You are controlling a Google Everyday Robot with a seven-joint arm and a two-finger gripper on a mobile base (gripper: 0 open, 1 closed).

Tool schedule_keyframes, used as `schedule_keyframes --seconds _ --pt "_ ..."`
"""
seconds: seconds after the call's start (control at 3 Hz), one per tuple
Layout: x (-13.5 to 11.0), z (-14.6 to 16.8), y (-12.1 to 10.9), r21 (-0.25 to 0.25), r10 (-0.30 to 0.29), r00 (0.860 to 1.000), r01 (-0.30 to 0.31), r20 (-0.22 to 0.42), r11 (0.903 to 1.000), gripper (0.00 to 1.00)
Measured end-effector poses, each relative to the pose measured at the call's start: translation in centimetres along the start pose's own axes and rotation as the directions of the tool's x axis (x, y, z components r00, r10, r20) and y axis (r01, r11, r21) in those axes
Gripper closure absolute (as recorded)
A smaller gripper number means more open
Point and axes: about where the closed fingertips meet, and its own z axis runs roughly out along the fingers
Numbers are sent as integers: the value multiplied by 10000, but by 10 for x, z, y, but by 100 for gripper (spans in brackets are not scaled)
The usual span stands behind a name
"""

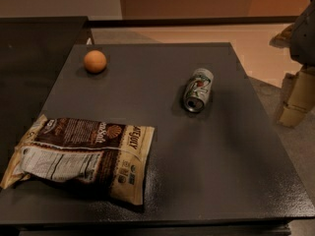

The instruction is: Place 7up can upright

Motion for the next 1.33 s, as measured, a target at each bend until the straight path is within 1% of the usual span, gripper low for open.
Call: schedule_keyframes --seconds 0.33,0.67,1.0,1.33 --pt "0 0 0 2 -2 10000 2 1 10000 0" --pt "-15 5 -6 -55 -630 9977 632 255 9980 0" --pt "-46 15 -21 -168 -1893 9766 1919 1019 9813 0" --pt "-70 26 -35 -214 -3494 9209 3581 1727 9334 0"
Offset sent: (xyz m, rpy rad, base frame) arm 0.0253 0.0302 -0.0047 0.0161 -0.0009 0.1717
